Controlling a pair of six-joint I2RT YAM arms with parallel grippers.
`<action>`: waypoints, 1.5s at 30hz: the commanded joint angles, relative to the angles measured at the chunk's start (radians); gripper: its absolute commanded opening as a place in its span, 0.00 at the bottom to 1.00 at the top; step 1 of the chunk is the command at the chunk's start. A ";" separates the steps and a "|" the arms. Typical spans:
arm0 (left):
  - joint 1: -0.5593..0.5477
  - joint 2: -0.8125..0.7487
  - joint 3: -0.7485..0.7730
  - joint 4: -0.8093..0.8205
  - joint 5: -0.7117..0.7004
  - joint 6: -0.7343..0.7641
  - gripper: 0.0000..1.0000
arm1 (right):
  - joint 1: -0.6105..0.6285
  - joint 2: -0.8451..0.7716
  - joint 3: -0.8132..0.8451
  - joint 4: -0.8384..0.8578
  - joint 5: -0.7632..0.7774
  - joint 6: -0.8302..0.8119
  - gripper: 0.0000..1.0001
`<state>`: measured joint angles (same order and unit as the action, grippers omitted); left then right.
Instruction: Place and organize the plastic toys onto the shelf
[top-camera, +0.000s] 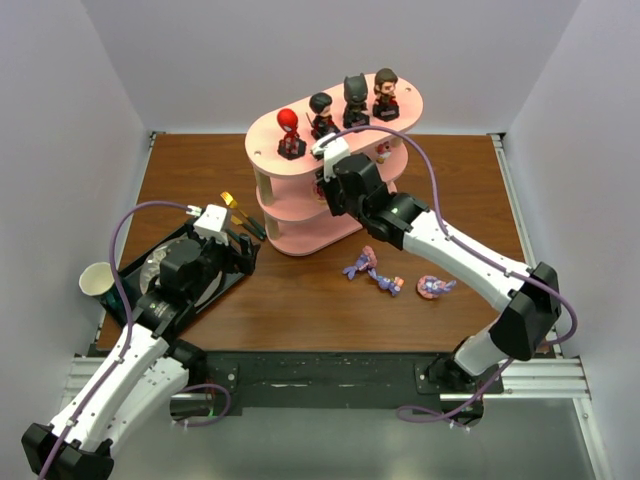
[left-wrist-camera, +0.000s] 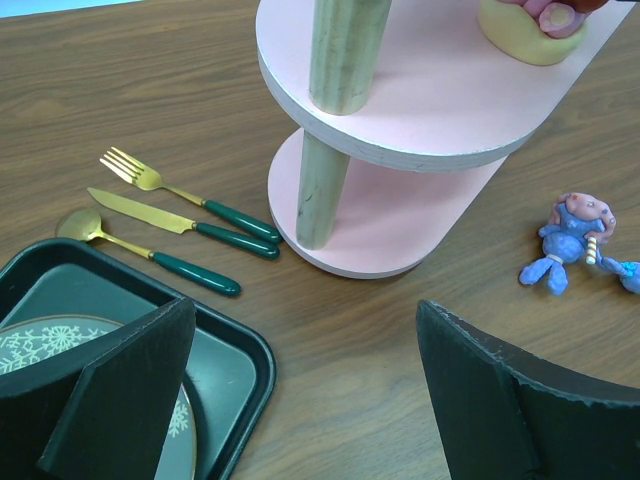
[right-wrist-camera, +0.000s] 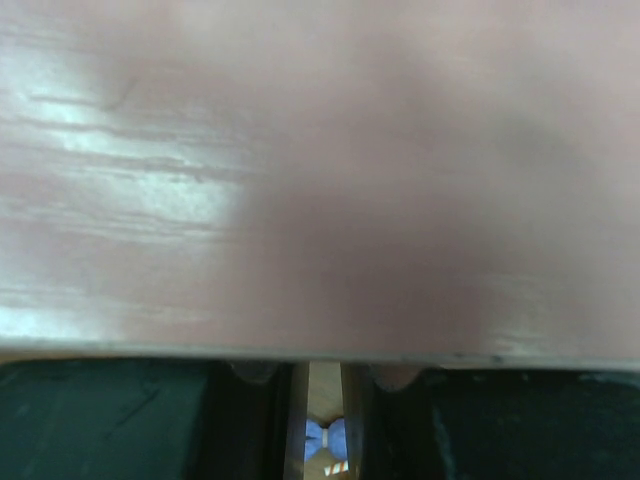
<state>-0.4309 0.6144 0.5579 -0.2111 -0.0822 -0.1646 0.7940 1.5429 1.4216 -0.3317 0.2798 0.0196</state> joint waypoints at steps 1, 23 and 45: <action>0.009 -0.002 0.004 0.024 0.010 -0.003 0.96 | -0.003 -0.030 -0.068 0.055 0.038 0.008 0.18; 0.009 0.008 0.000 0.030 0.036 0.000 0.96 | -0.003 -0.265 -0.219 0.085 -0.005 0.051 0.78; 0.009 0.079 -0.003 0.050 0.153 0.000 0.97 | -0.216 -0.601 -0.661 -0.070 -0.129 0.175 0.84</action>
<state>-0.4274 0.6830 0.5575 -0.2024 0.0456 -0.1646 0.5774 0.9176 0.7784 -0.4122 0.2165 0.2127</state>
